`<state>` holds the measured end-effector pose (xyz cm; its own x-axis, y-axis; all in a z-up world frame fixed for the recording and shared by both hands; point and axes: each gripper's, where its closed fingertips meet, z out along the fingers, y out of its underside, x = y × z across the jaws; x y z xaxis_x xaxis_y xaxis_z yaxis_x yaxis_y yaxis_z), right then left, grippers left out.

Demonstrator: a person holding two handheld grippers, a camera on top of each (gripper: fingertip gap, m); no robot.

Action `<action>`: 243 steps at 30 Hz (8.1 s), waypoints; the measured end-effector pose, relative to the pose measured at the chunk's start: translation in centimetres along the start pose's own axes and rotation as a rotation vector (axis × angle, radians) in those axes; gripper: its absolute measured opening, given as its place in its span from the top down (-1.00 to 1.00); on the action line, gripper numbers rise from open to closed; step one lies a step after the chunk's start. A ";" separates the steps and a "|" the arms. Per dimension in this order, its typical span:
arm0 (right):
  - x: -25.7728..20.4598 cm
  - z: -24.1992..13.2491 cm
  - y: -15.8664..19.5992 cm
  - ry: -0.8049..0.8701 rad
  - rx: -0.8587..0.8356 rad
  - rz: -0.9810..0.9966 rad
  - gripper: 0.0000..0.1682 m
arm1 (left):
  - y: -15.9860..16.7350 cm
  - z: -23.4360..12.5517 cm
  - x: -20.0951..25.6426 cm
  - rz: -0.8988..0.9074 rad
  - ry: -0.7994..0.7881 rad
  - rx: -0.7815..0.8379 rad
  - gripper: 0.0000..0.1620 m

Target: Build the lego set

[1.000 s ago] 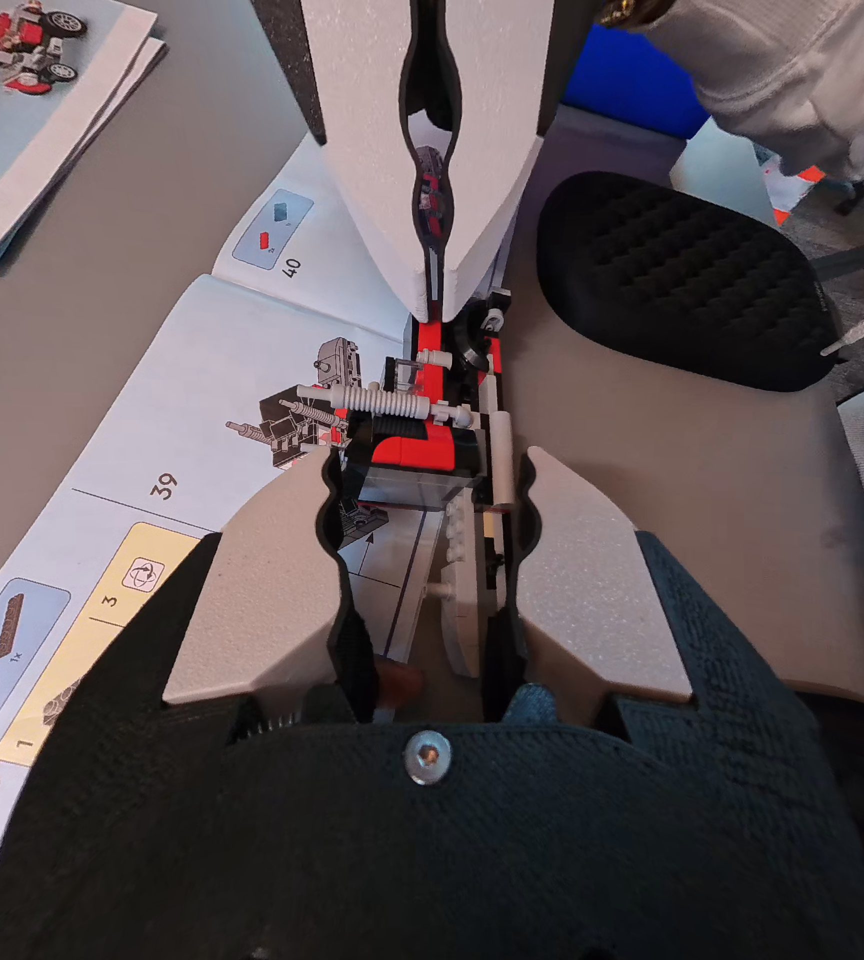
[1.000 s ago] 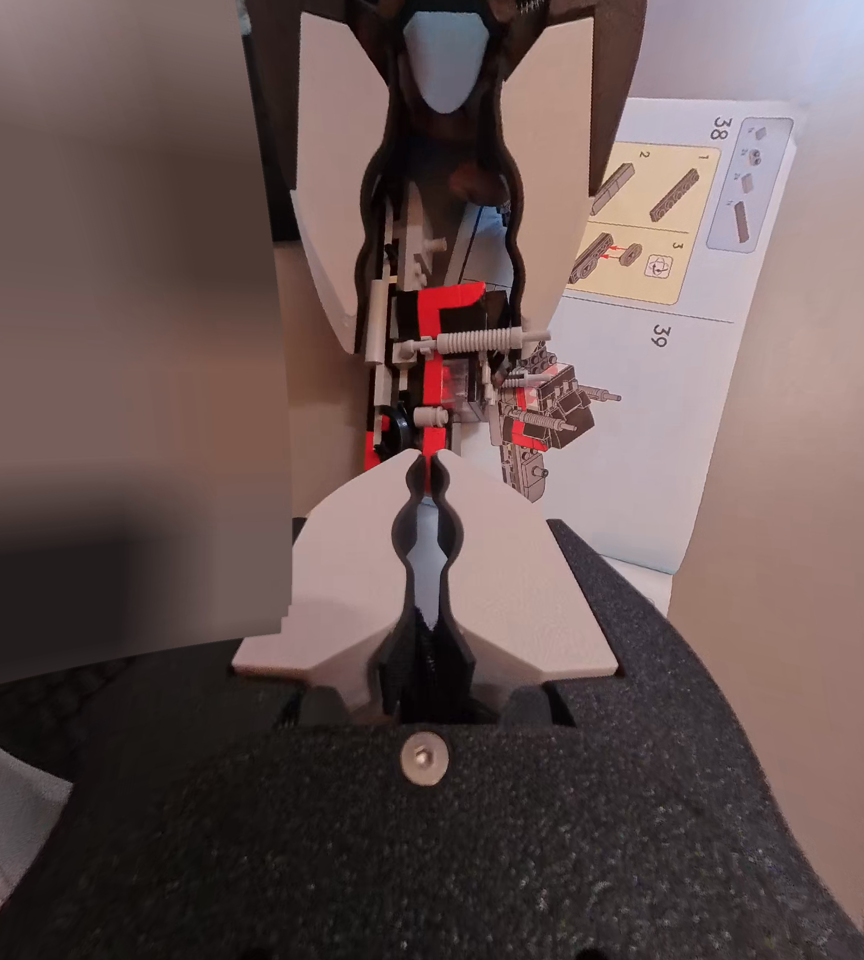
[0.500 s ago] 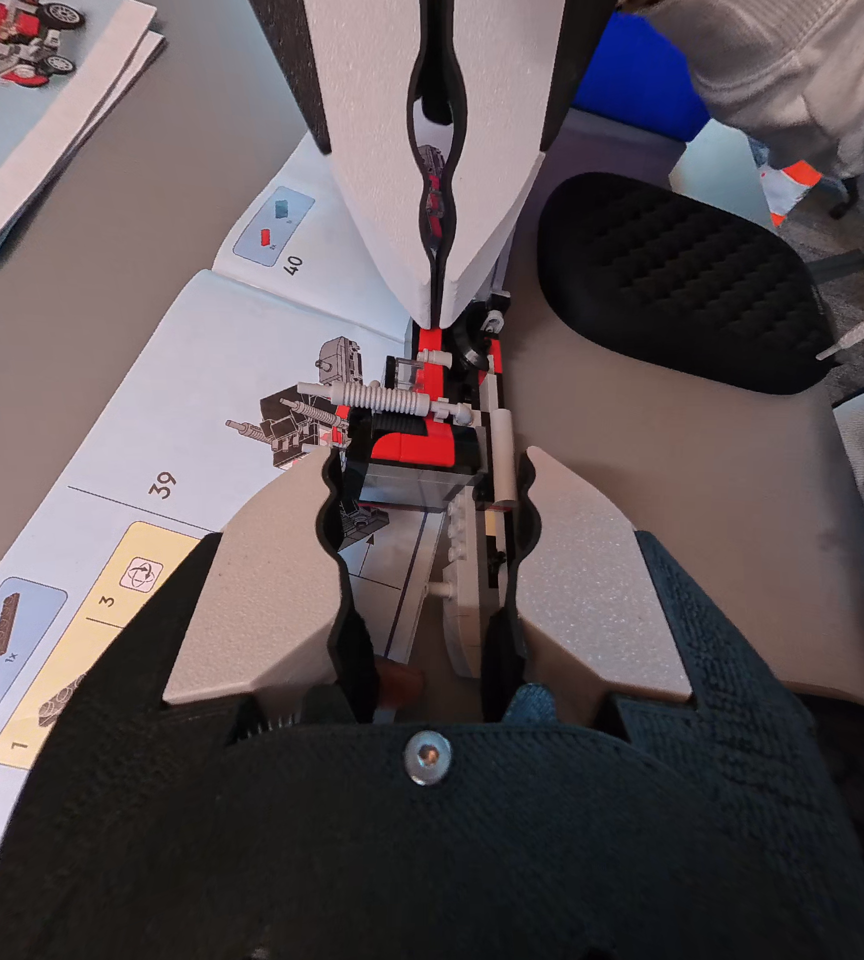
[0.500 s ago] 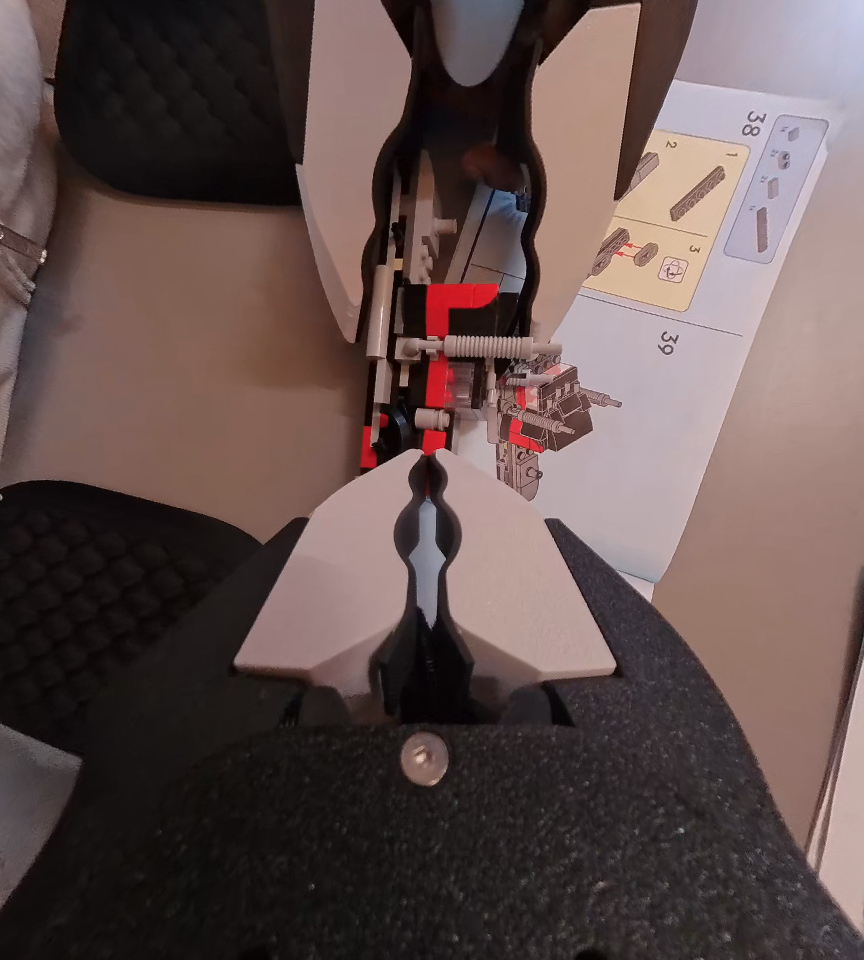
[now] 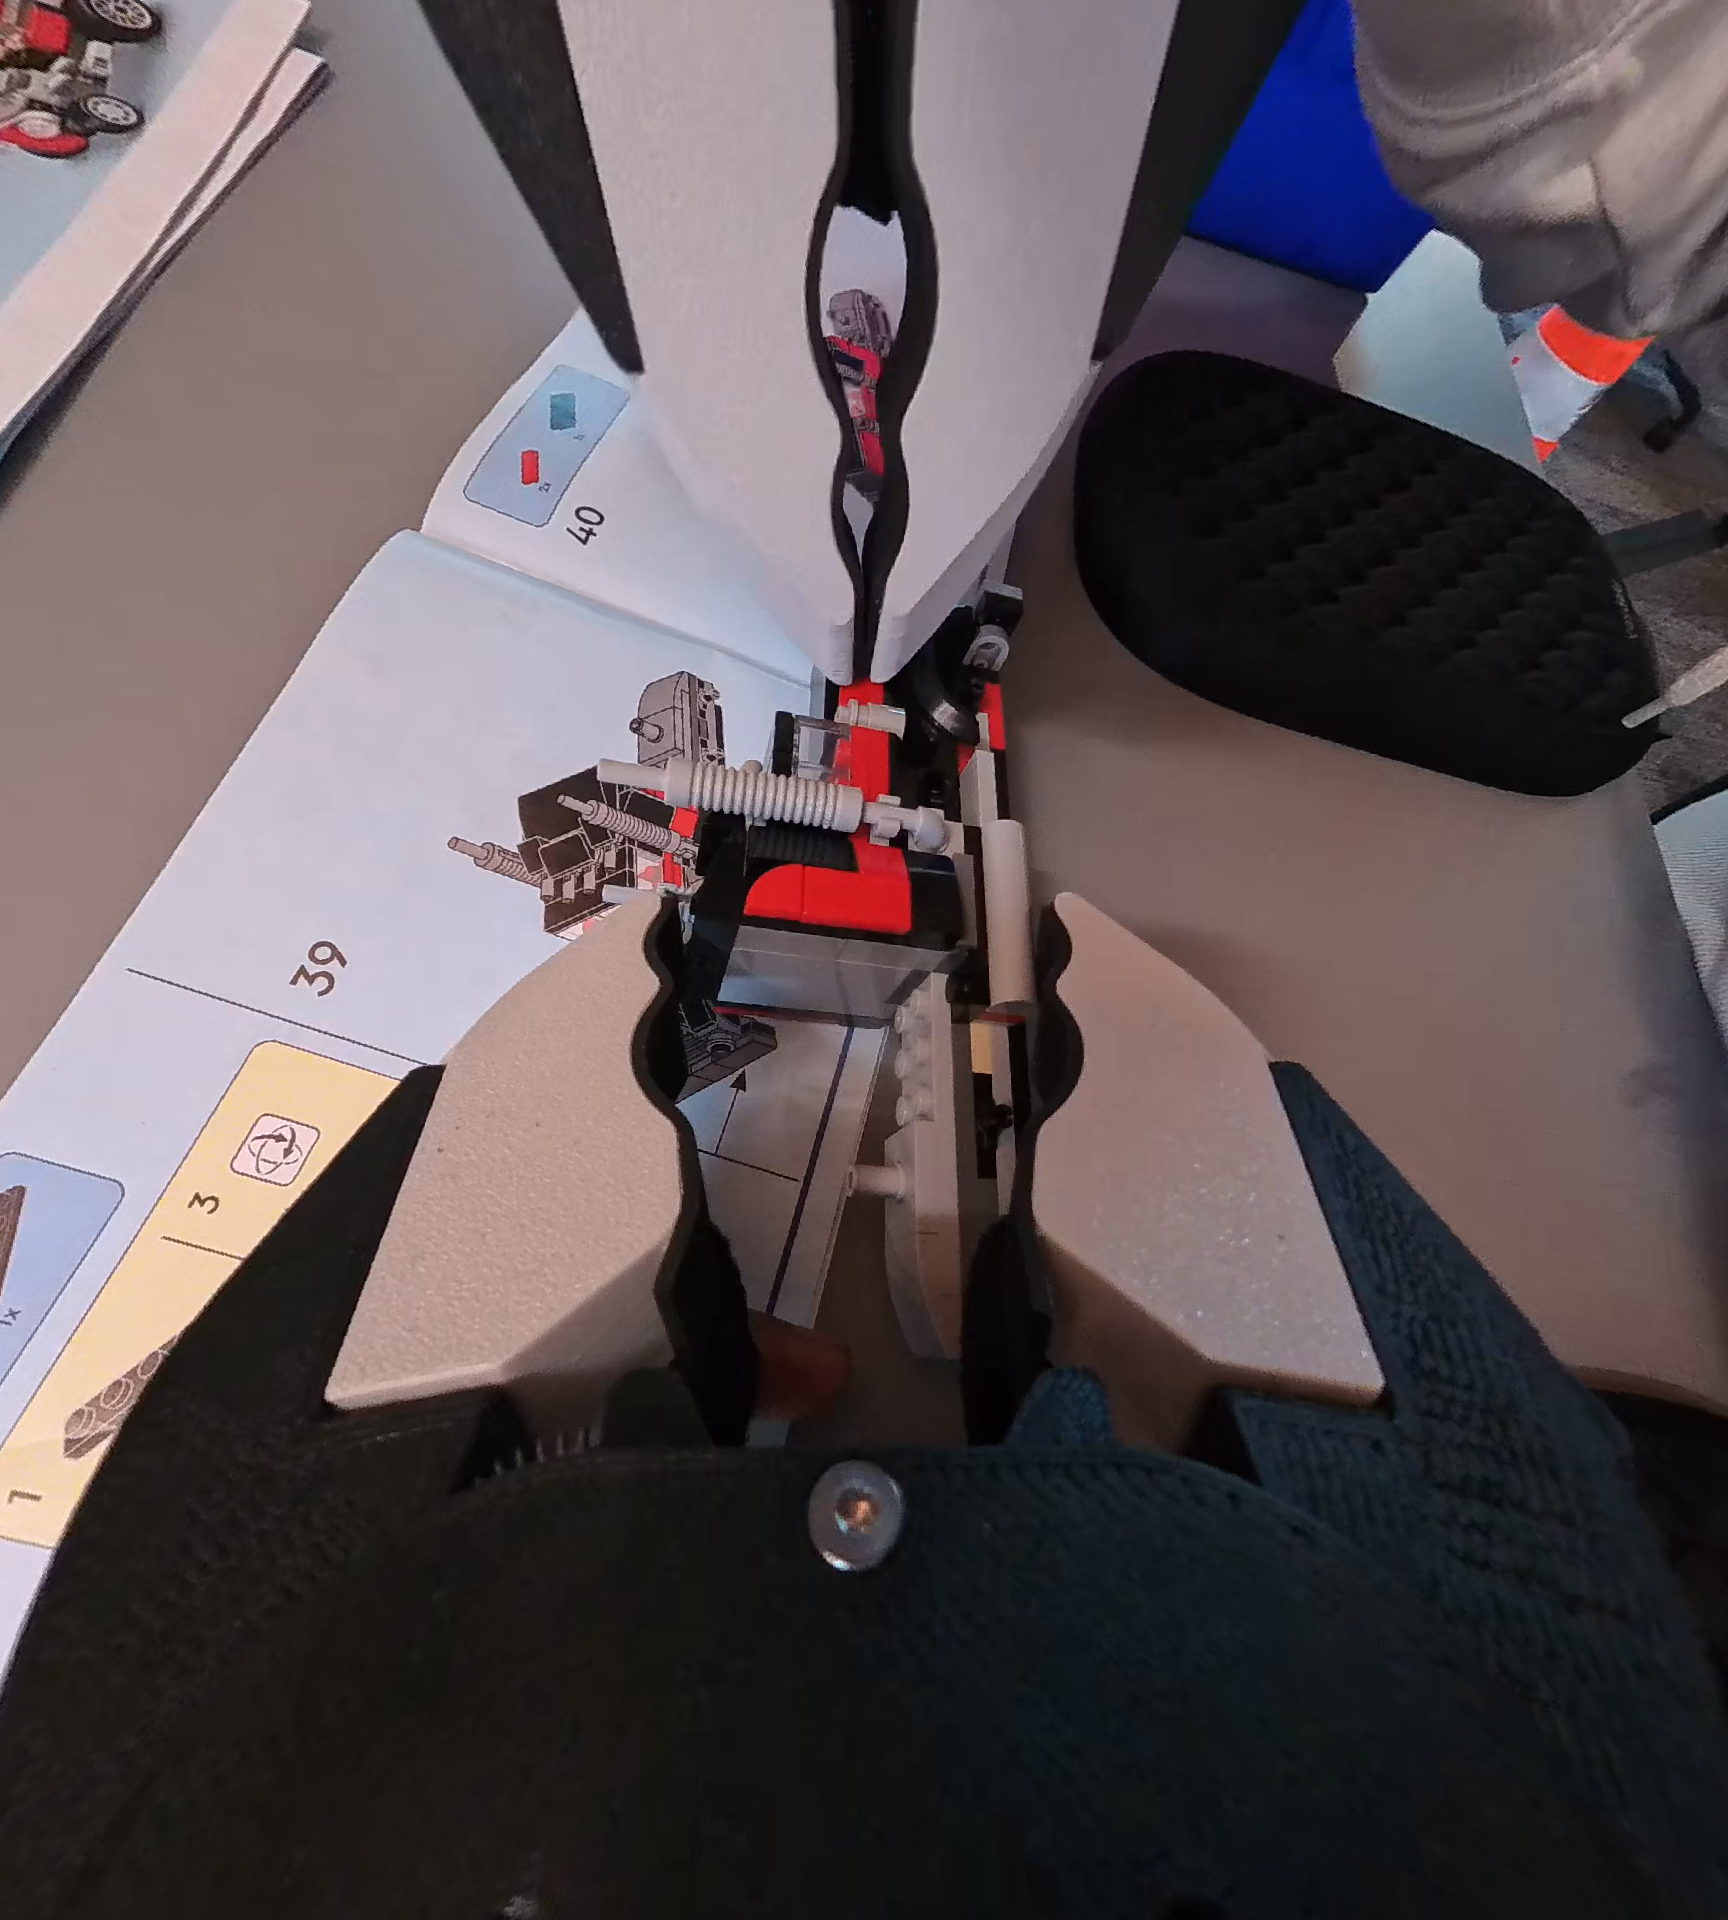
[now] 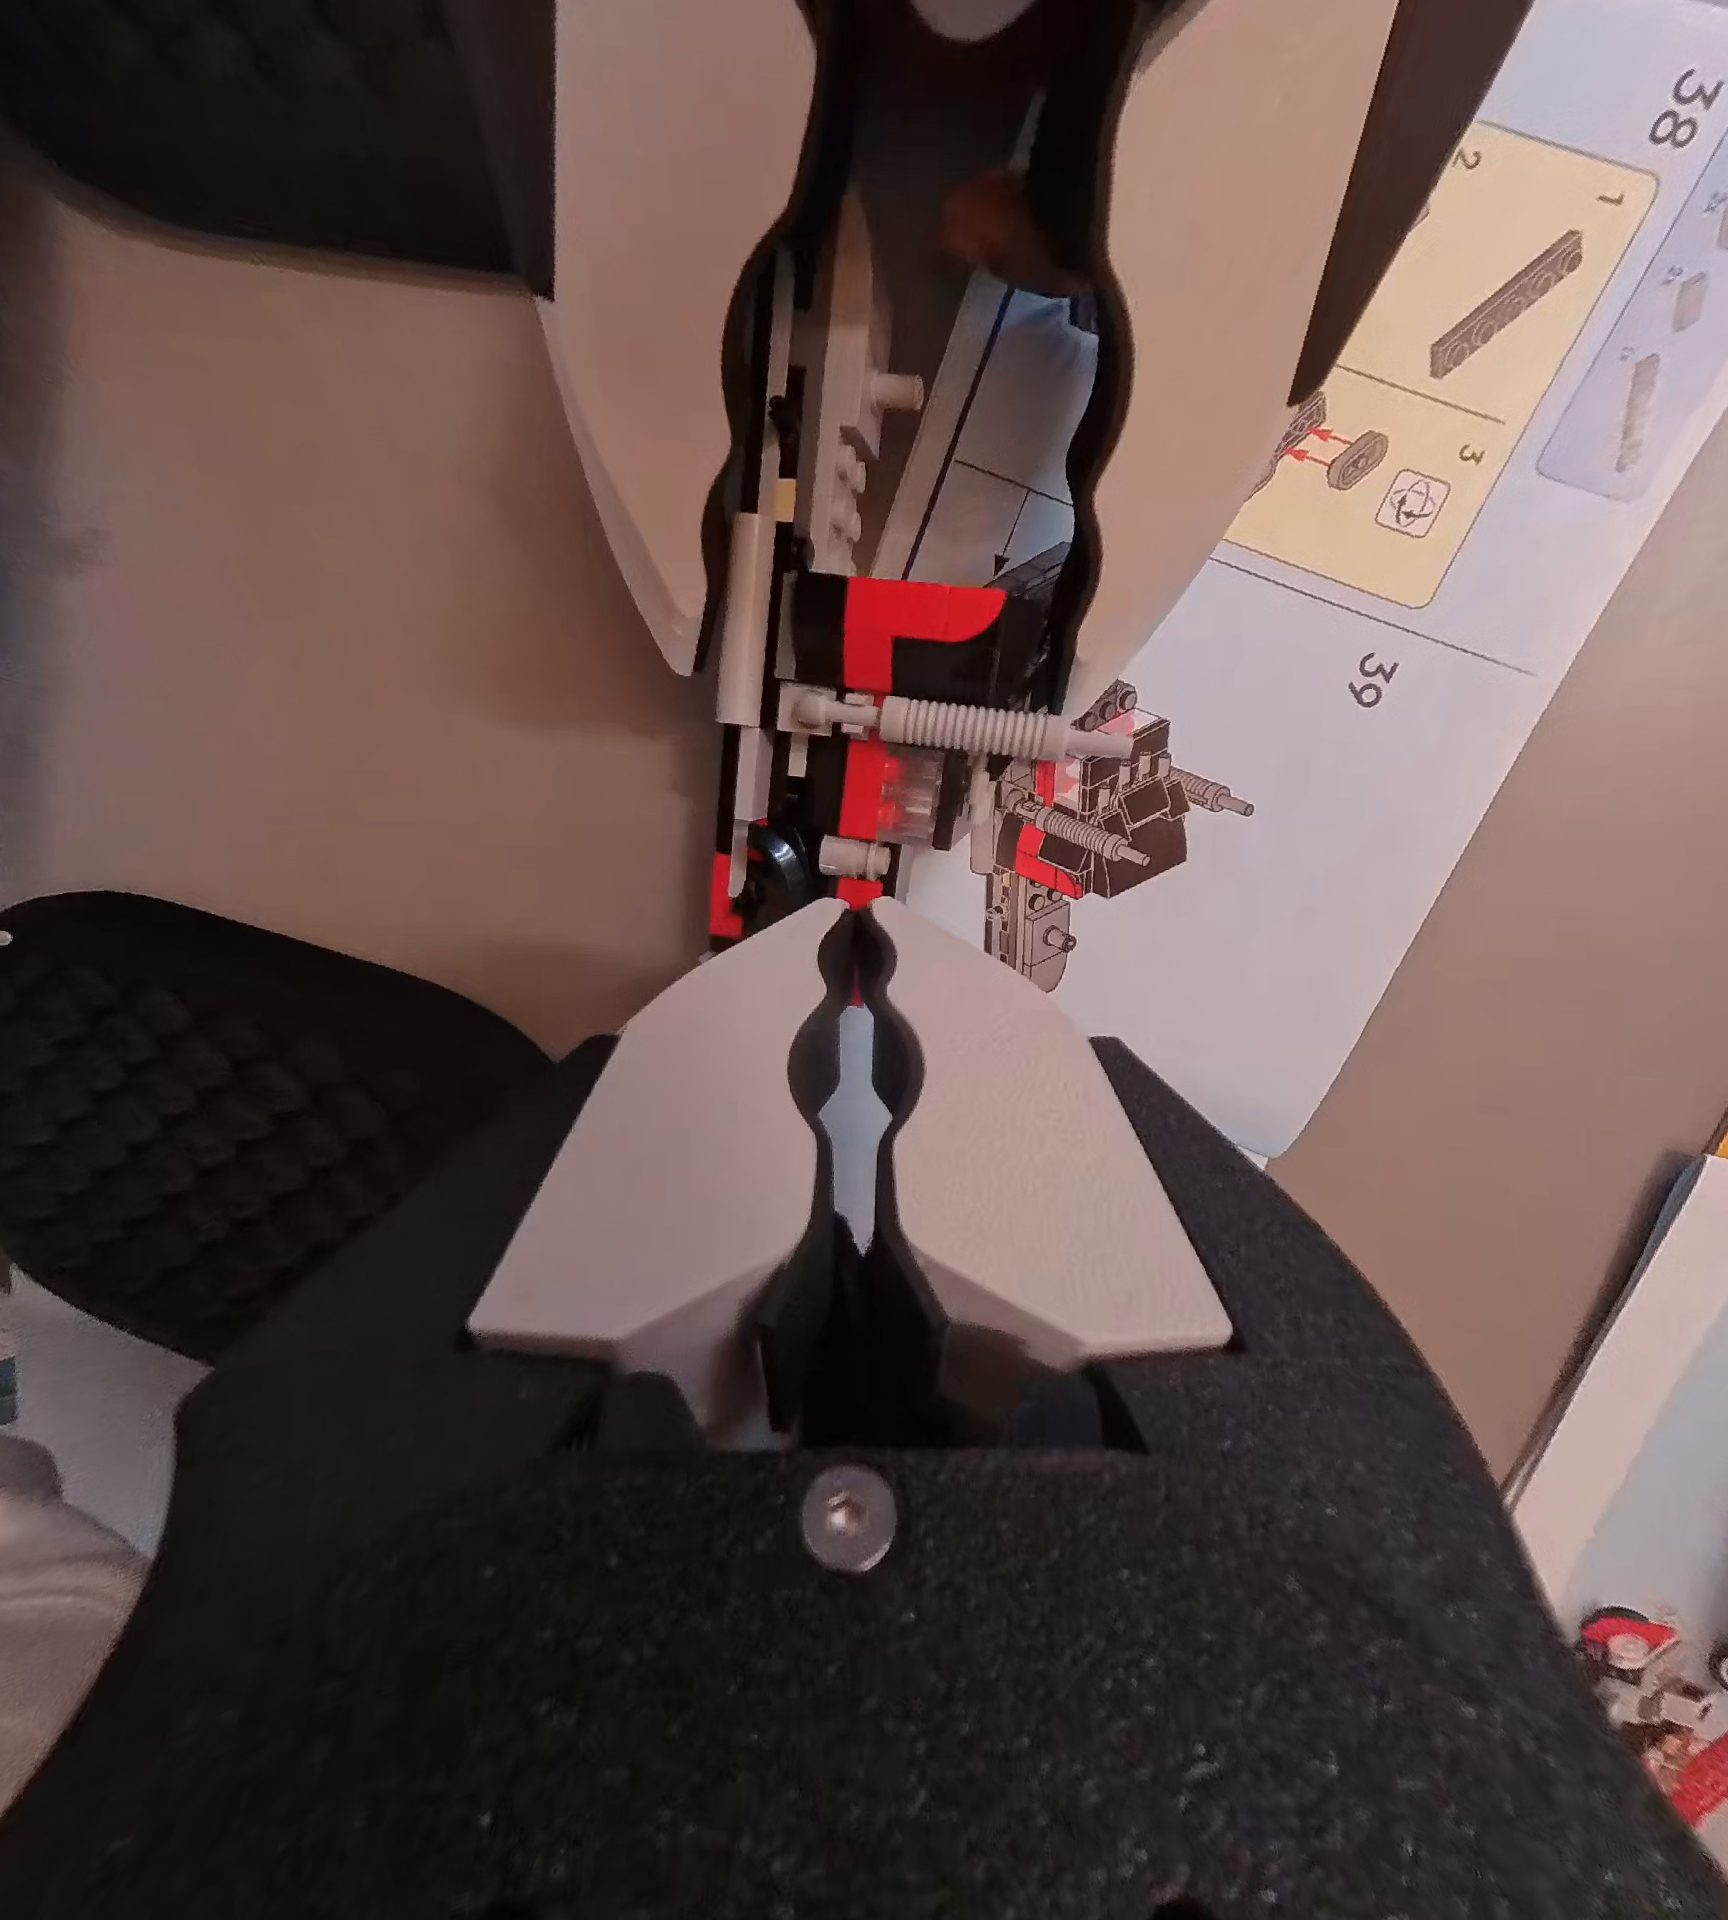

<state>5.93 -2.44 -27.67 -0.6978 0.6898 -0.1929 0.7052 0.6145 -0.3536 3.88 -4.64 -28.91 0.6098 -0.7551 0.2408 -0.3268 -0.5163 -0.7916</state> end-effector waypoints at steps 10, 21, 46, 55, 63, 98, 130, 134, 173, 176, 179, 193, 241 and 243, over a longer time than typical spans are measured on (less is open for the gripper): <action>0.1 0.0 0.0 0.099 0.032 -0.093 1.00 | 0.0 0.0 0.0 -0.014 0.007 0.003 0.20; -1.8 -0.4 0.8 0.050 0.470 0.254 0.47 | 0.2 0.0 0.1 0.096 -0.033 -0.014 0.20; -5.0 -0.7 0.3 0.496 0.497 -0.065 0.28 | 0.3 -0.1 3.5 0.444 -0.331 -0.075 0.05; -3.3 2.7 0.3 0.283 0.255 -0.096 0.51 | 0.1 -0.9 2.8 0.270 -0.316 -0.037 0.02; -2.3 1.6 0.5 0.993 -0.041 -0.429 0.52 | -0.4 -1.8 3.6 -0.224 -0.077 0.061 0.04; -6.1 2.2 -0.8 0.157 0.628 0.009 0.71 | 2.1 0.3 6.2 0.091 -0.100 -0.125 0.30; -6.2 2.2 -0.6 0.229 0.639 -0.046 0.72 | 2.5 0.6 6.1 0.058 -0.085 -0.144 0.33; -6.0 1.7 0.2 0.197 0.654 -0.003 0.60 | 3.0 0.8 6.2 0.047 -0.073 -0.188 0.37; -6.2 2.0 -0.4 0.172 0.675 -0.094 0.71 | 3.1 0.9 6.3 0.013 -0.035 -0.189 0.39; -6.2 2.0 -0.4 0.172 0.674 -0.096 0.72 | 3.1 0.9 6.3 0.012 -0.032 -0.189 0.39; -6.2 2.0 -0.4 0.177 0.665 -0.089 0.72 | 3.1 0.9 6.3 0.009 -0.026 -0.190 0.39; -6.3 1.5 1.2 0.195 0.654 -0.056 0.66 | 3.0 0.9 6.3 0.009 -0.032 -0.185 0.40; -2.5 -2.3 16.1 0.782 0.445 0.944 0.85 | 0.6 -5.2 -7.4 -0.139 -0.484 0.018 0.84; -1.8 -2.5 16.2 0.808 0.425 0.935 0.86 | 1.2 -4.7 -7.6 -0.131 -0.492 -0.010 0.84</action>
<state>18.94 7.25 -30.77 0.4082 0.9125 0.0267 0.6815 -0.2851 -0.6740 -4.55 -1.45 -29.04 0.9131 -0.4056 0.0423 -0.2308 -0.5997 -0.7663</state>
